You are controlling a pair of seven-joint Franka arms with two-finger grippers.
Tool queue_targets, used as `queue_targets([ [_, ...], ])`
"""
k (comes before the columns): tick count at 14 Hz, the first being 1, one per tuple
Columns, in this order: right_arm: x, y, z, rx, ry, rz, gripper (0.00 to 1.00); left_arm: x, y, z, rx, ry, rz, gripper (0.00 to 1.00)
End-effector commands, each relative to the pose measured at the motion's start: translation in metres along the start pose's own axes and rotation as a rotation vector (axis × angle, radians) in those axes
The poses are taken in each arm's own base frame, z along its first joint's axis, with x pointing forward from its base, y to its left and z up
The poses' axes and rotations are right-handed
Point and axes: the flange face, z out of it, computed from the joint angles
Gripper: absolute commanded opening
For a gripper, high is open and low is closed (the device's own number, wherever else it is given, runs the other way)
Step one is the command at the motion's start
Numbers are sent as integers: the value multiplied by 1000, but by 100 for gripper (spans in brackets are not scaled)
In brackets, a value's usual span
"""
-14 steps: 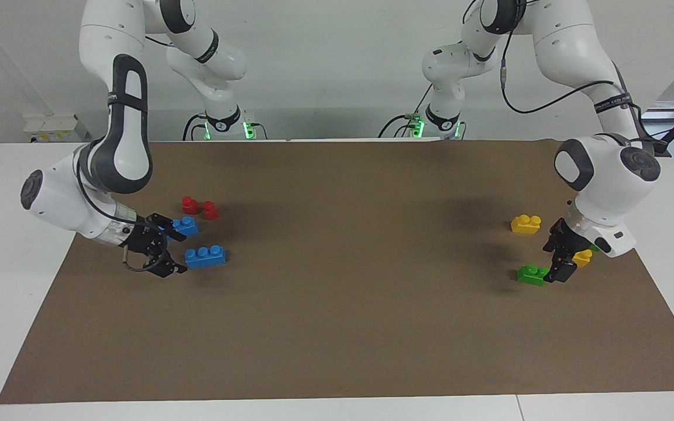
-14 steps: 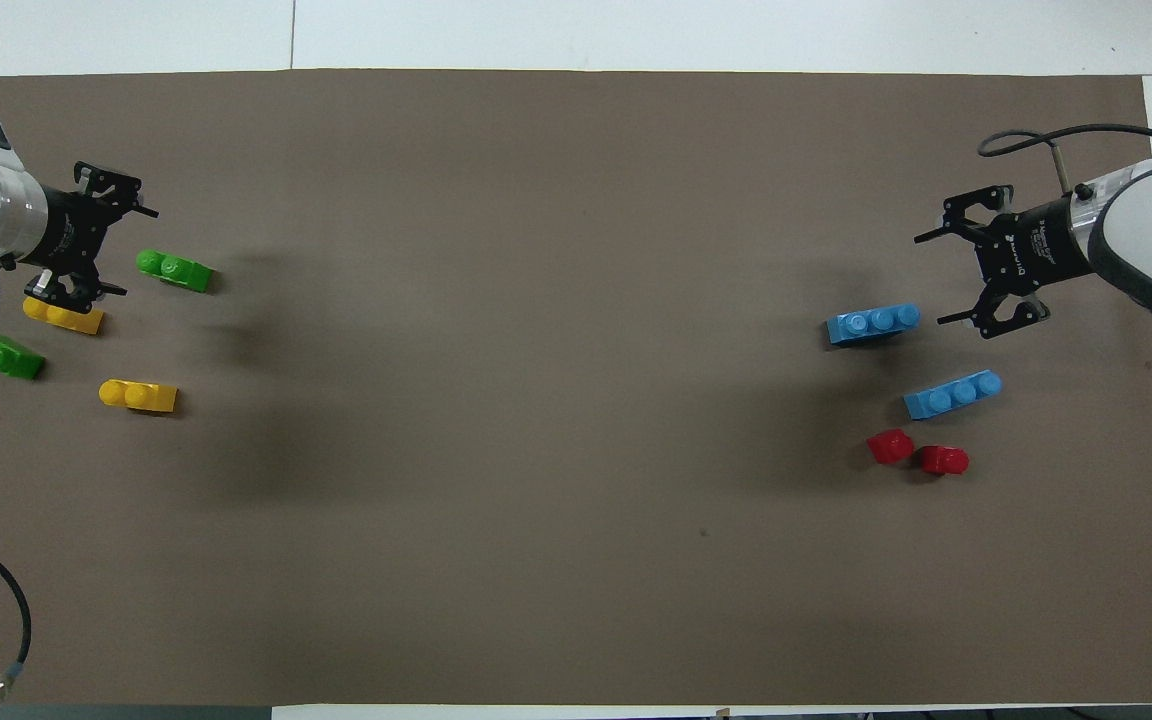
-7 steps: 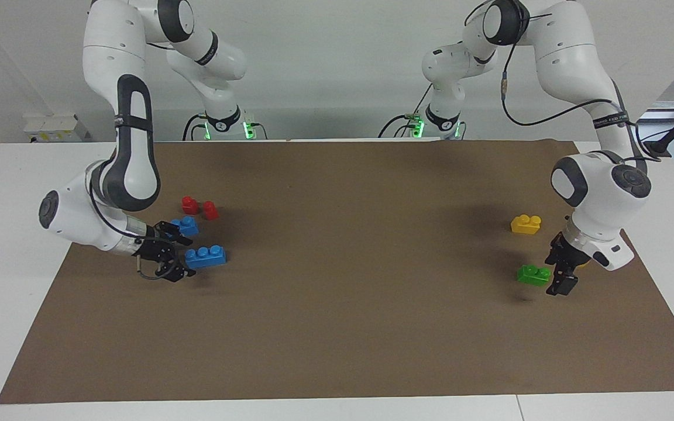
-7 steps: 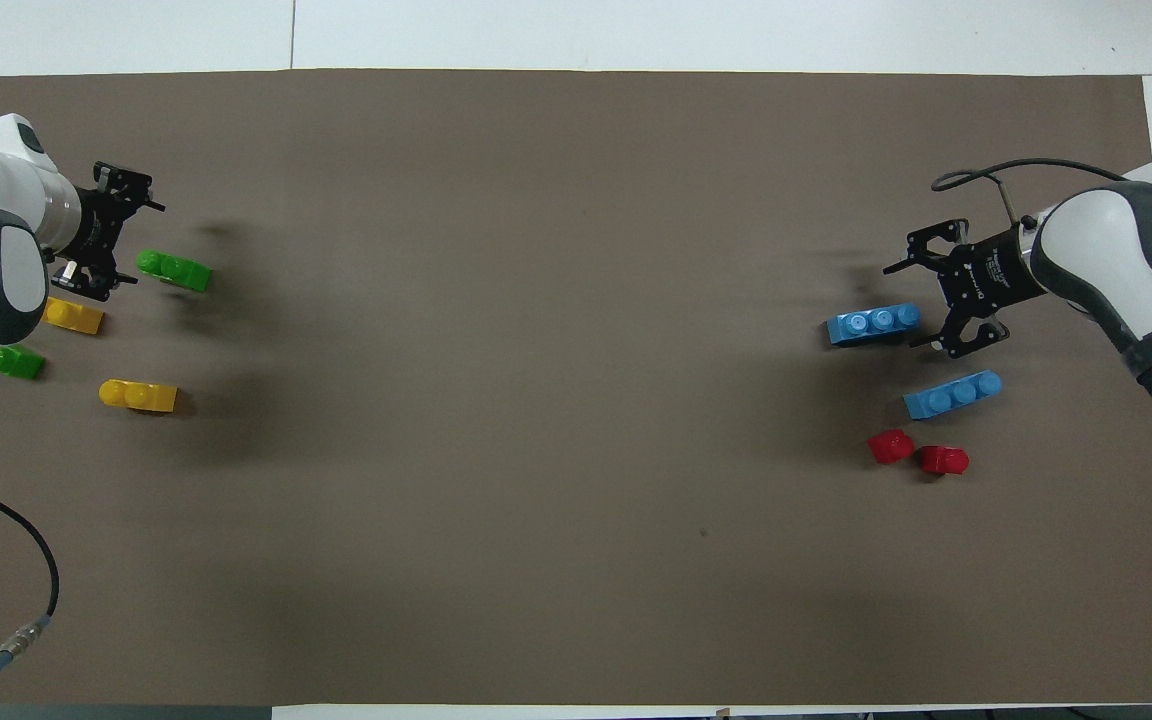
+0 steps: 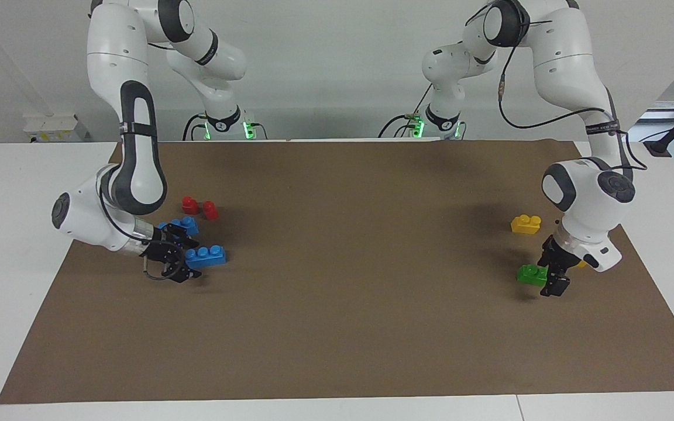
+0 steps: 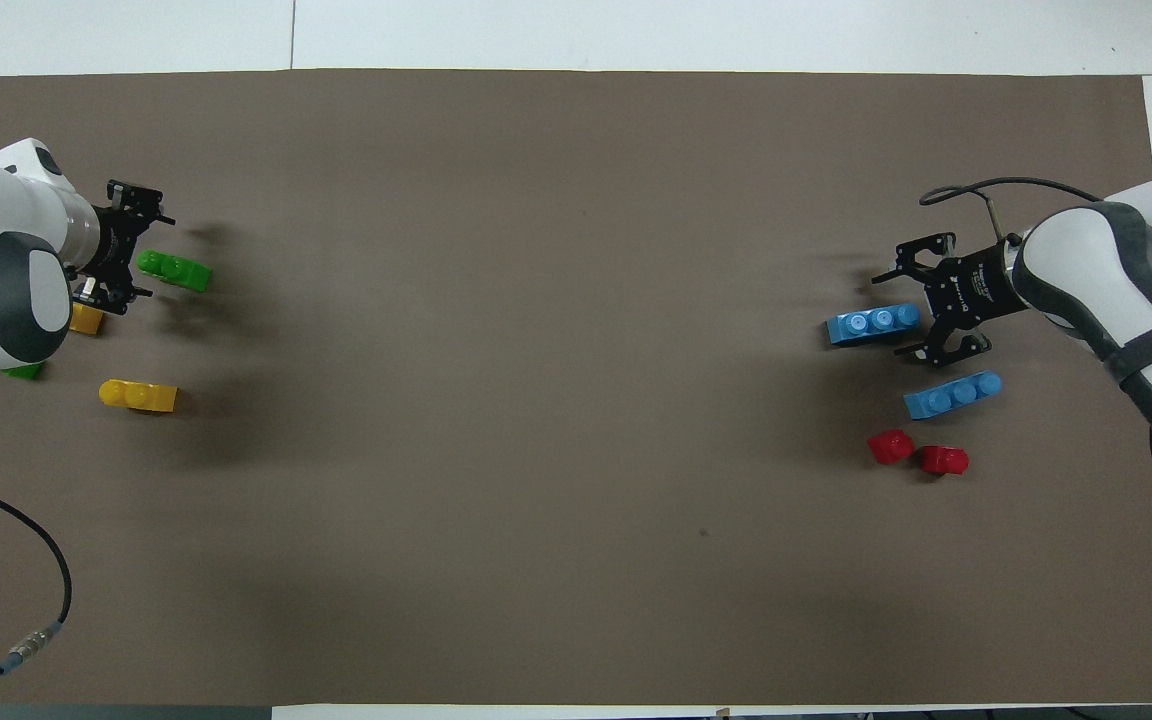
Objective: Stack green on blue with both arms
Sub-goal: 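Reach the left gripper to the green brick while the right gripper reaches the blue brick, then lift the green brick with the left gripper while the right gripper lifts the blue brick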
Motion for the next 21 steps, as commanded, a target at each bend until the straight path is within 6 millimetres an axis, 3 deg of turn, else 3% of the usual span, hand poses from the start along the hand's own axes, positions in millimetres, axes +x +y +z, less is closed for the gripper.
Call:
queue_targets([
  [1,0,8,-4,38,-15,-10,80,-2,-5,0,-6,24,-7,98],
  [3,7,11,-7,43,-16,1,66,-2,-4,-1,-9,25,-5,75],
  [4,8,11,-8,45,-16,2,66,1,-4,-2,-11,30,-7,43],
  [5,13,13,-10,50,-15,-1,66,3,-4,-3,-11,32,-10,3],
  [8,16,16,-14,55,-15,-4,58,3,-1,-7,-12,41,1,0],
  [9,16,16,-14,54,-14,-5,48,2,2,-10,-14,42,5,0],
  [11,13,15,-12,51,-14,-10,17,2,6,-16,-2,37,8,0],
  [13,10,13,-11,50,-13,-15,0,0,16,-33,38,22,13,0],
  [15,-2,1,-14,53,-9,-46,0,-12,19,-66,64,12,29,0],
  [18,-67,-46,-39,78,-14,-46,0,-56,25,-106,114,-5,82,0],
  [20,-133,-76,-45,129,-63,-20,0,-81,28,-124,134,-5,36,0],
  [21,-173,-86,-29,116,-59,-27,0,-98,31,-134,142,-5,21,0],
])
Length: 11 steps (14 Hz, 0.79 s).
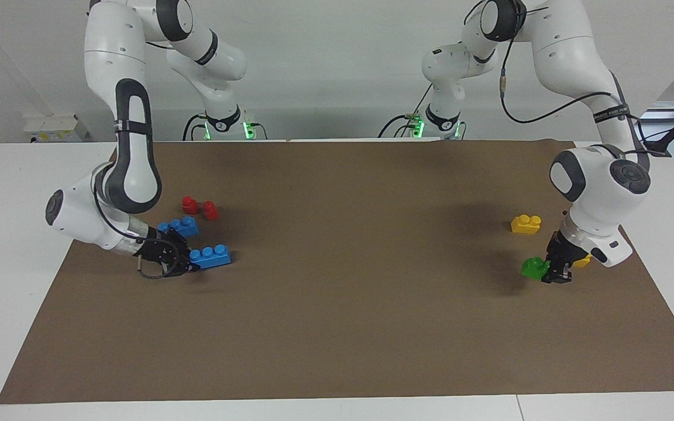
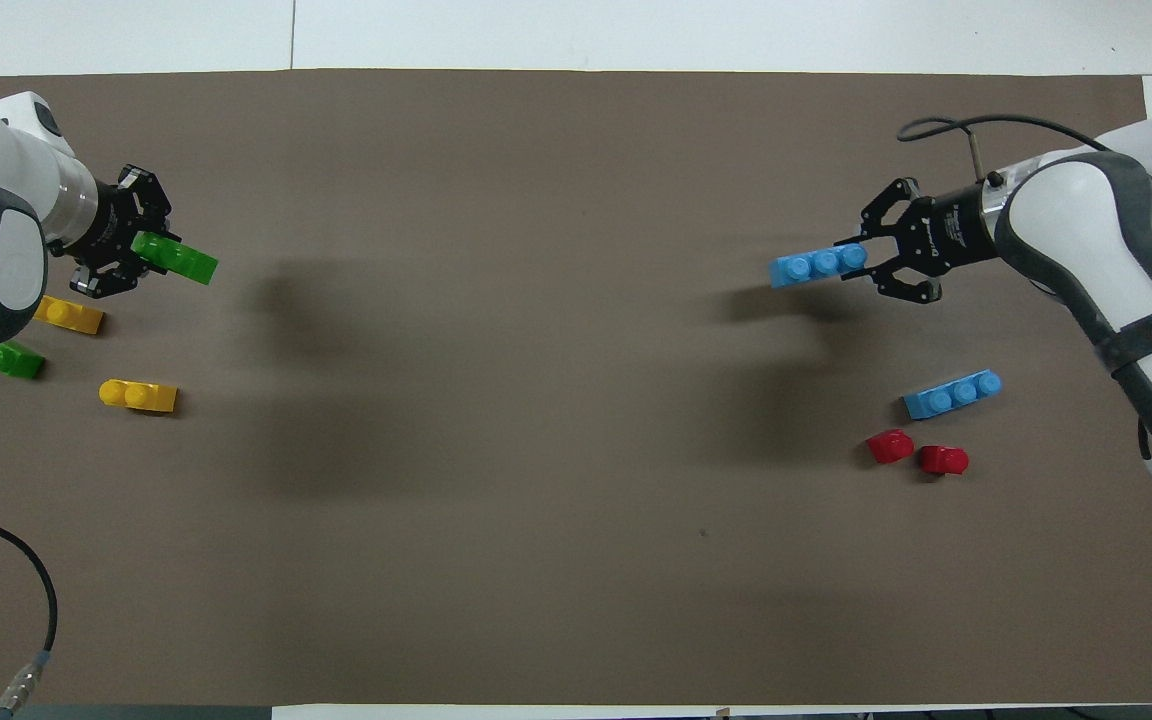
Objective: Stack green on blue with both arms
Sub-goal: 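Lift the green brick with the left gripper while the right gripper lifts the blue brick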
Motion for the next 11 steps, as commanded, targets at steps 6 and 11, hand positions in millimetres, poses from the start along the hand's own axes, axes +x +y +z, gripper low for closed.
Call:
queue_targets([
  [6,-254,-8,137,8,2,75,0,-110,-5,-80,45,-8,-146,0],
  [11,-296,19,215,4,23,158,0,-173,2,-86,49,-2,-261,0],
])
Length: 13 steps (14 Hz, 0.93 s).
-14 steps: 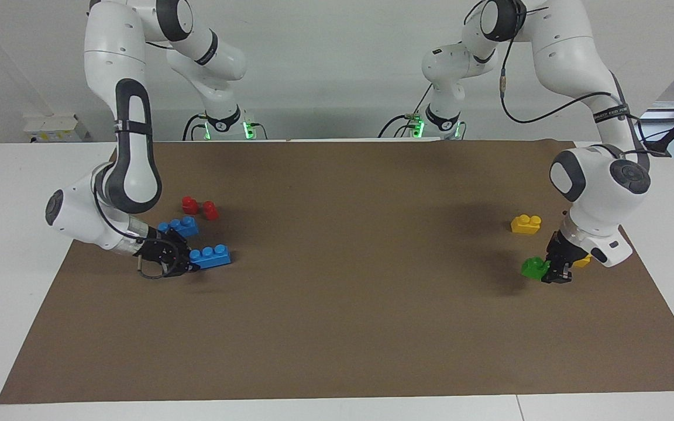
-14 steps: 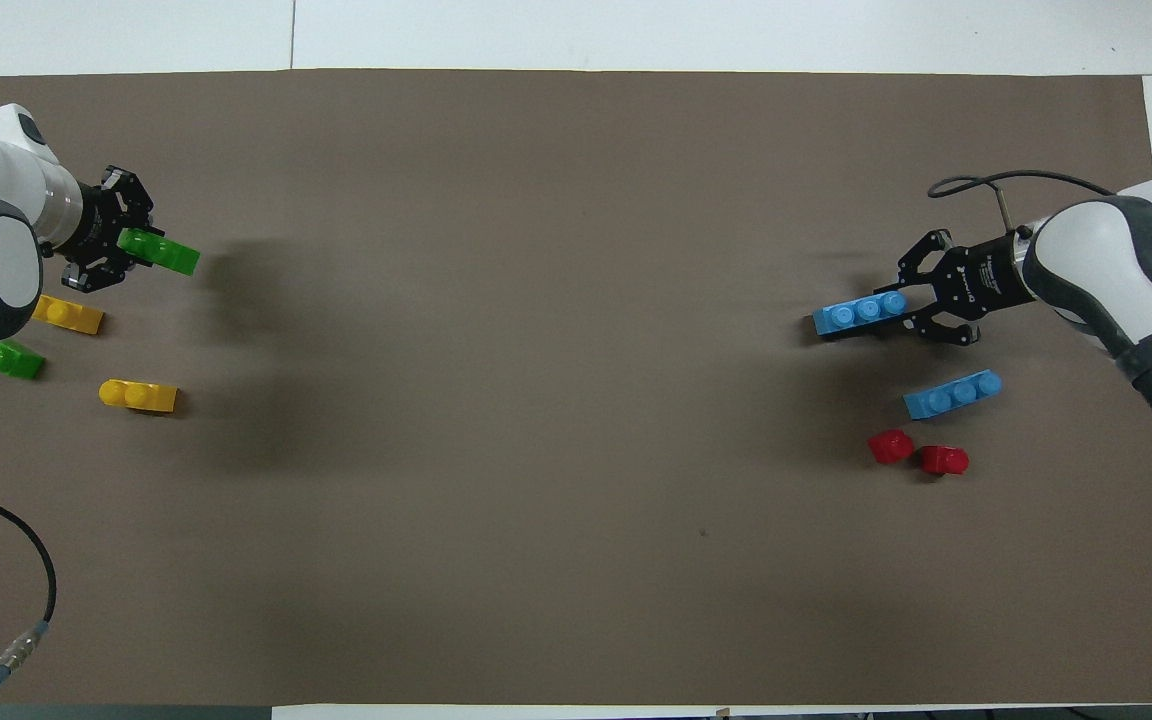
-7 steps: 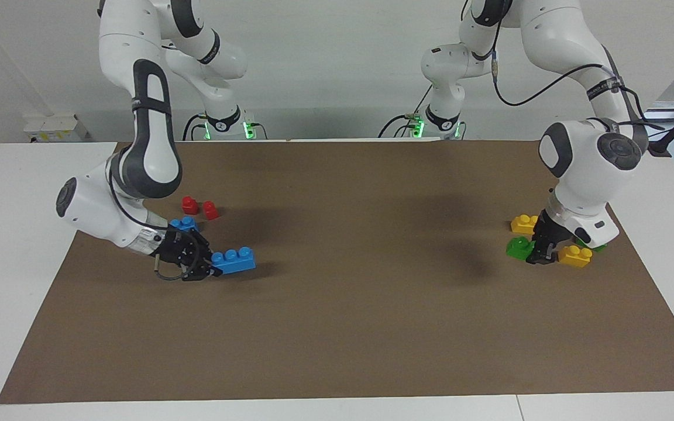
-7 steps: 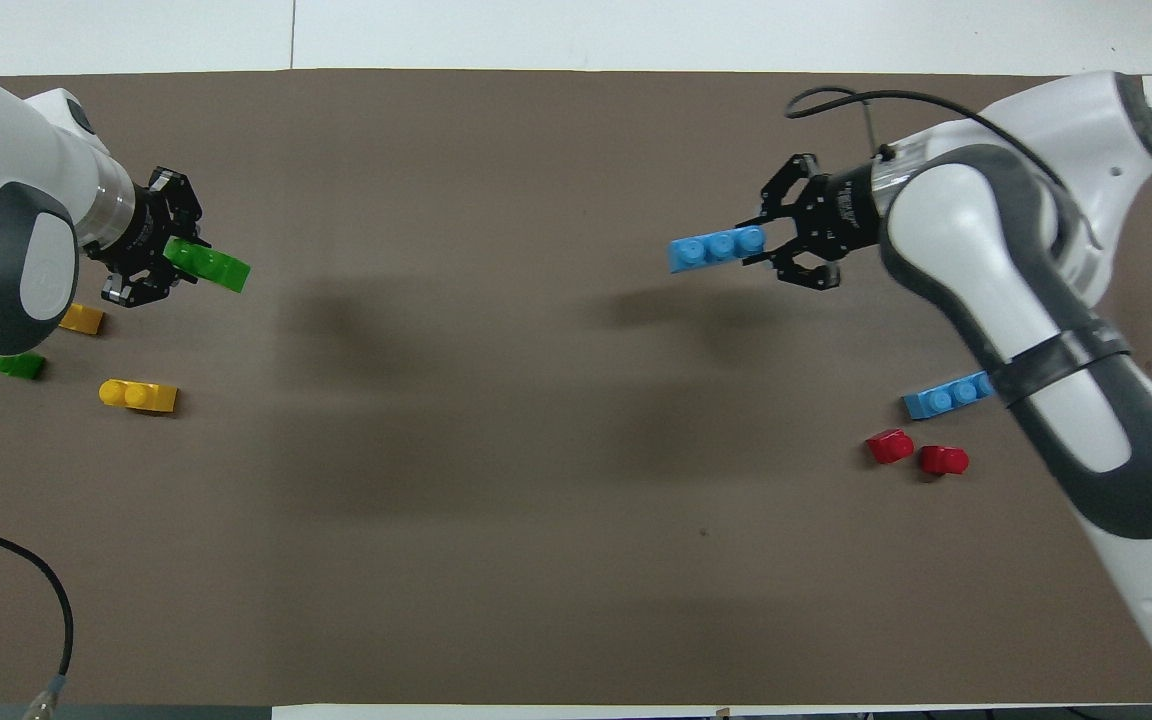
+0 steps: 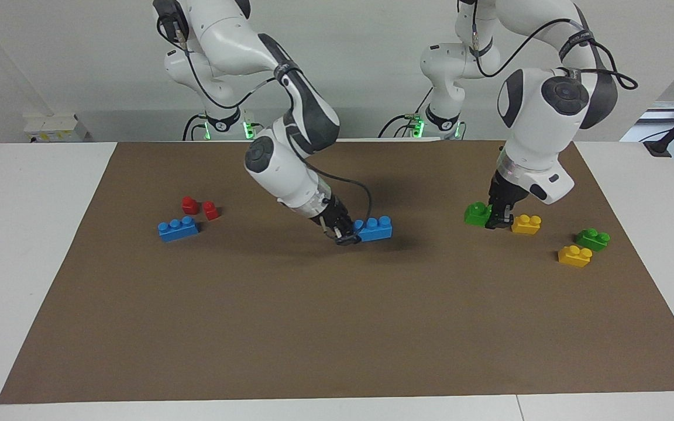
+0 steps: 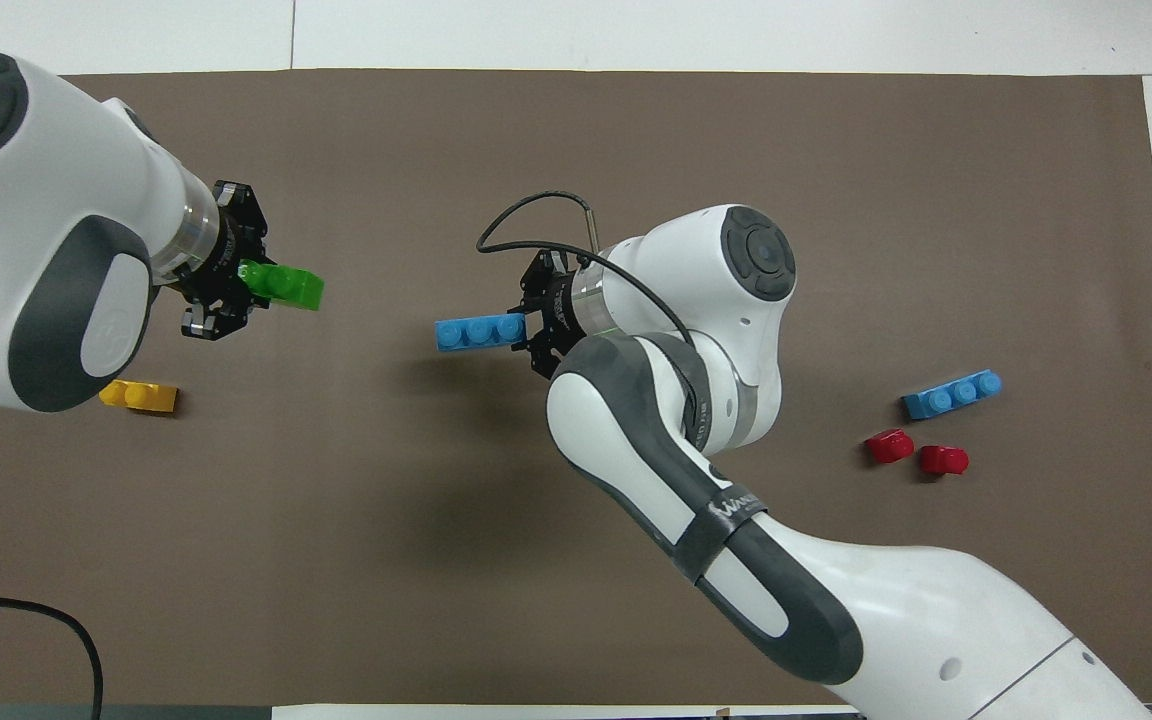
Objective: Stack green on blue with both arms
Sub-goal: 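Bring the green brick and blue brick together at the table center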
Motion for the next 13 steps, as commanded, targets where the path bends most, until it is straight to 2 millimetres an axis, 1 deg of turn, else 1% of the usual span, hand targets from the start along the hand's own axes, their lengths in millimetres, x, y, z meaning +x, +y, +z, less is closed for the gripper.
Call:
queue_targets([
  [1,13,2,32,21,5,68,0,-28,-14,1,18,2,-57,0],
  [2,14,4,42,17,10,92,0,-40,-17,6,20,3,-74,0],
  [3,16,6,52,15,12,112,0,-53,-22,6,18,5,-91,0],
  [5,21,4,58,39,15,151,0,-80,-32,18,-30,-2,-128,0],
  [7,28,5,66,38,23,167,0,-107,-51,44,-87,-10,-182,0],
  [8,30,7,69,34,28,169,0,-114,-58,54,-107,-11,-177,0],
  [10,38,9,72,43,37,178,0,-123,-55,68,-130,-25,-206,0],
  [11,41,11,74,49,40,181,0,-134,-54,83,-119,-15,-201,0],
  [13,42,13,74,52,43,177,0,-148,-52,99,-152,-7,-223,0],
])
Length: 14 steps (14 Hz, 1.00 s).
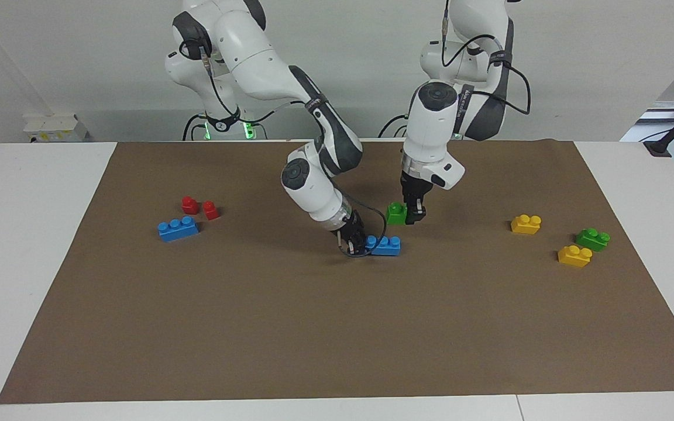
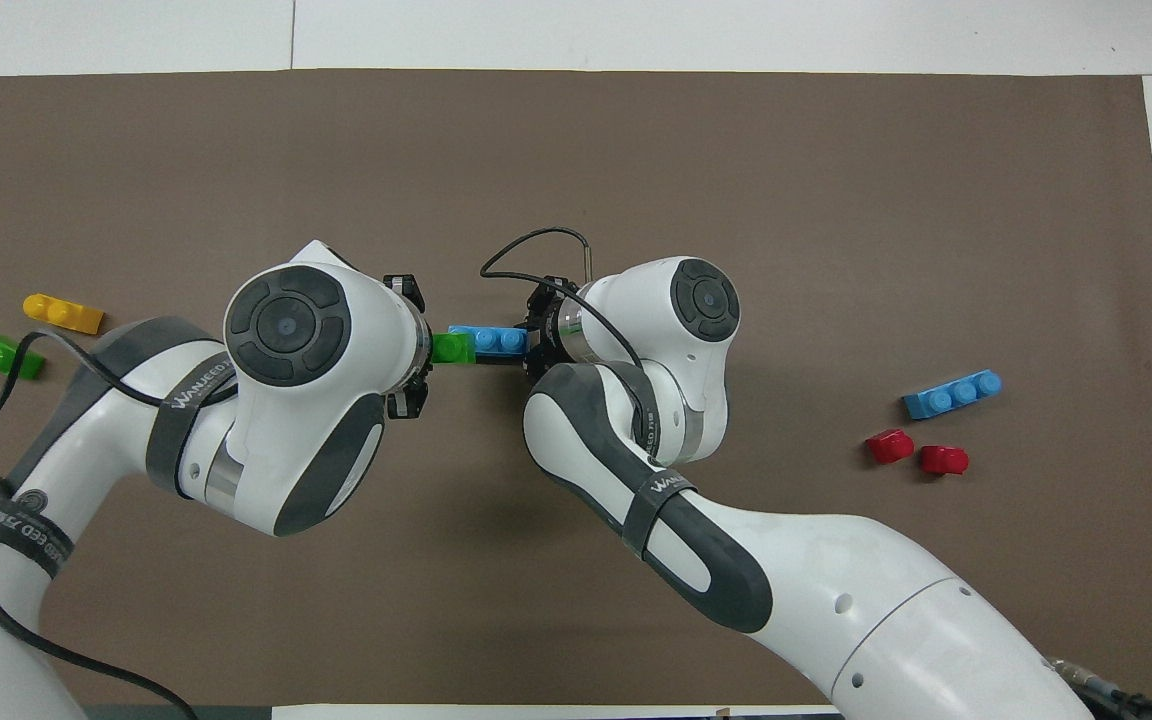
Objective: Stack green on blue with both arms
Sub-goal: 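Bring the green brick and blue brick together at the table center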
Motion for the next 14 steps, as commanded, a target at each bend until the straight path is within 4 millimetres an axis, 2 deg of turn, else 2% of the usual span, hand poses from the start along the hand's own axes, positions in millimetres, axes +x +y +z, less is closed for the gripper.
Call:
queue_targets([
  [1,5,5,3,13,-8,25,0,-14,-8,18,-55,1,-25,0],
  [3,7,7,5,9,-4,14,0,-19,-8,32,-55,-1,-14,0],
  [5,0,20,13,25,2,-38,0,-22,-9,41,-53,-3,-9,0],
  [8,3,23,16,41,8,-45,0,-28,-9,63,-62,28,-8,0],
  [14,0,26,18,41,8,-58,0,-23,-8,67,-64,51,-7,0],
])
